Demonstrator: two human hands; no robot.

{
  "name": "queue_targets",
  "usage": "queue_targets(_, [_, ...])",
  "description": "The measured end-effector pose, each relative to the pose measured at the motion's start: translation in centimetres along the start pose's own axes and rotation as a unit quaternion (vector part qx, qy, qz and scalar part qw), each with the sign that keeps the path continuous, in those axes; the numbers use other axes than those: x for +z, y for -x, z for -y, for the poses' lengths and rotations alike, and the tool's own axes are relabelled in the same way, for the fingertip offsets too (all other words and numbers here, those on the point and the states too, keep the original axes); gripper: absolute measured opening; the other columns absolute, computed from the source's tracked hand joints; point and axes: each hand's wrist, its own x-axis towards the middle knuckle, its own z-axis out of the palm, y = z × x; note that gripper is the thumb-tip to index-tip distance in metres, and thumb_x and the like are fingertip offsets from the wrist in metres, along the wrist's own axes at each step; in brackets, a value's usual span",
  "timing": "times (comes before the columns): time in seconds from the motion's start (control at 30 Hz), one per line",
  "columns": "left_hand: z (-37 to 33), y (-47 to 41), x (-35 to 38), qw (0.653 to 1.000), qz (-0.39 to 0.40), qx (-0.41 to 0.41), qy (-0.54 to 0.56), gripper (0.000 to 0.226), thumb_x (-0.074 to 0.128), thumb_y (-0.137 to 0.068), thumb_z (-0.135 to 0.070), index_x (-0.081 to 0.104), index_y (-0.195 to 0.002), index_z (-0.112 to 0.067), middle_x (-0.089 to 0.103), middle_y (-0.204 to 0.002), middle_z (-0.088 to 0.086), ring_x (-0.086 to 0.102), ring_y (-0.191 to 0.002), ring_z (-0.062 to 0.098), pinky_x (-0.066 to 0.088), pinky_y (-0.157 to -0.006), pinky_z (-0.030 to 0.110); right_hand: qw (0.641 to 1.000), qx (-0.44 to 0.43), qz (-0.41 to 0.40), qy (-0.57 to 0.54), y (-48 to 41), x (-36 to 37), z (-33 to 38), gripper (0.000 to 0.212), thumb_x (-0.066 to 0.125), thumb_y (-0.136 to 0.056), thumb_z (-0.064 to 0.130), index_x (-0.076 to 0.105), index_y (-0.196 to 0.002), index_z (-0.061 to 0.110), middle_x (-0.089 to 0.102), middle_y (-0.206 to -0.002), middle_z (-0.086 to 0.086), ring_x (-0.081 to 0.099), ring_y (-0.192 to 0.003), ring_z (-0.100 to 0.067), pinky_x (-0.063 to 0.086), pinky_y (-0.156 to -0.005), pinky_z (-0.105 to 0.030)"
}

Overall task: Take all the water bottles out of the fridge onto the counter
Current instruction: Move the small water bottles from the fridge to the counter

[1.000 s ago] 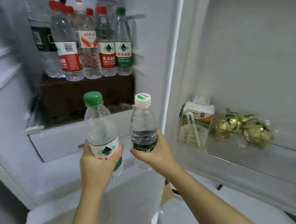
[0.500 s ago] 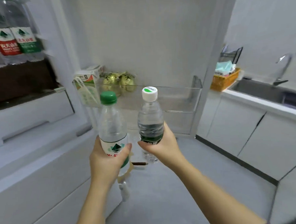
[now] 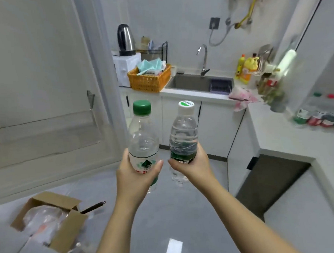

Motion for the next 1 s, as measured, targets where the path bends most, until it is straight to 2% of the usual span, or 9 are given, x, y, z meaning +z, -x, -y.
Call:
queue_targets(0.17, [-0.9,-5.7,8.9,0.994,0.100,0.016,0.044,0.048,0.086,-0.067,-0.017,0.054,-0.097,-0.038,0.068,-0.086,-0.025,0.063,-0.082,-0.010,0.047,-0.063,0.006,0.996,0.011,-0.086,0.027,-4.6,-7.1,-1.4,0.056,0.085,-0.071,0.010,0.056,-0.115,0.029,0.071,-0.105,0.011,0.066,-0.097,0.001,0.052,-0.077,-0.014])
queue_targets(0.3, [-1.4,-9.4,15.0,0.982,0.176,0.023,0.066,0.046,0.084,-0.071,-0.011,0.055,-0.096,-0.036,0.068,-0.086,-0.013,0.063,-0.074,-0.006,0.049,-0.057,0.010,0.986,0.019,-0.159,0.036,-7.8,-11.9,-2.0,0.054,0.085,-0.072,0.010,0.056,-0.115,0.026,0.069,-0.106,0.010,0.065,-0.094,0.004,0.050,-0.074,-0.010])
queue_targets(0.37, [-1.5,-10.7,17.7,0.976,0.205,0.027,0.069,0.045,0.084,-0.072,-0.011,0.054,-0.097,-0.035,0.068,-0.084,-0.013,0.063,-0.073,-0.004,0.049,-0.056,0.010,0.979,0.020,-0.199,0.045,-8.8,-14.1,-2.7,0.053,0.085,-0.072,0.011,0.055,-0.111,0.030,0.069,-0.104,0.013,0.065,-0.094,0.005,0.050,-0.075,-0.010])
queue_targets(0.5, [-1.2,-12.2,22.6,0.964,0.254,0.024,0.074,0.047,0.086,-0.069,-0.018,0.055,-0.099,-0.037,0.068,-0.088,-0.021,0.065,-0.080,-0.001,0.049,-0.063,0.012,0.962,0.038,-0.265,0.057,-9.7,-18.3,-4.3,0.055,0.086,-0.070,0.013,0.057,-0.113,0.028,0.069,-0.104,0.015,0.065,-0.093,0.005,0.049,-0.074,-0.009])
queue_targets(0.6, [-0.8,-12.5,26.2,0.957,0.281,0.009,0.073,0.043,0.083,-0.062,-0.031,0.054,-0.093,-0.039,0.068,-0.083,-0.014,0.065,-0.075,0.008,0.050,-0.063,0.022,0.949,0.054,-0.304,0.064,-10.1,-21.4,-5.8,0.052,0.087,-0.070,0.012,0.056,-0.110,0.027,0.069,-0.103,0.013,0.065,-0.090,0.005,0.048,-0.070,-0.008])
queue_targets(0.67, [-0.5,-12.5,28.7,0.954,0.292,0.003,0.073,0.041,0.082,-0.062,-0.031,0.054,-0.090,-0.040,0.068,-0.080,-0.011,0.065,-0.071,0.010,0.050,-0.062,0.024,0.943,0.064,-0.321,0.061,-10.6,-23.3,-7.1,0.054,0.086,-0.070,0.011,0.057,-0.112,0.024,0.068,-0.104,0.010,0.065,-0.089,0.005,0.049,-0.070,-0.009])
queue_targets(0.77, [-0.1,-12.2,32.9,0.952,0.299,-0.002,0.063,0.043,0.085,-0.068,-0.021,0.055,-0.092,-0.039,0.068,-0.083,-0.014,0.065,-0.075,0.006,0.048,-0.065,0.020,0.935,0.074,-0.341,0.060,-11.4,-26.6,-9.1,0.054,0.087,-0.069,0.009,0.057,-0.113,0.019,0.069,-0.102,0.007,0.065,-0.087,0.006,0.049,-0.069,-0.008])
queue_targets(1.0, [-1.1,-12.2,43.3,0.956,0.289,-0.014,0.044,0.043,0.083,-0.071,-0.016,0.054,-0.096,-0.034,0.067,-0.085,-0.019,0.064,-0.077,0.000,0.046,-0.065,0.017,0.945,0.073,-0.313,0.064,-14.5,-36.4,-12.3,0.052,0.086,-0.069,0.010,0.056,-0.108,0.023,0.068,-0.100,0.011,0.064,-0.086,0.008,0.047,-0.070,-0.007])
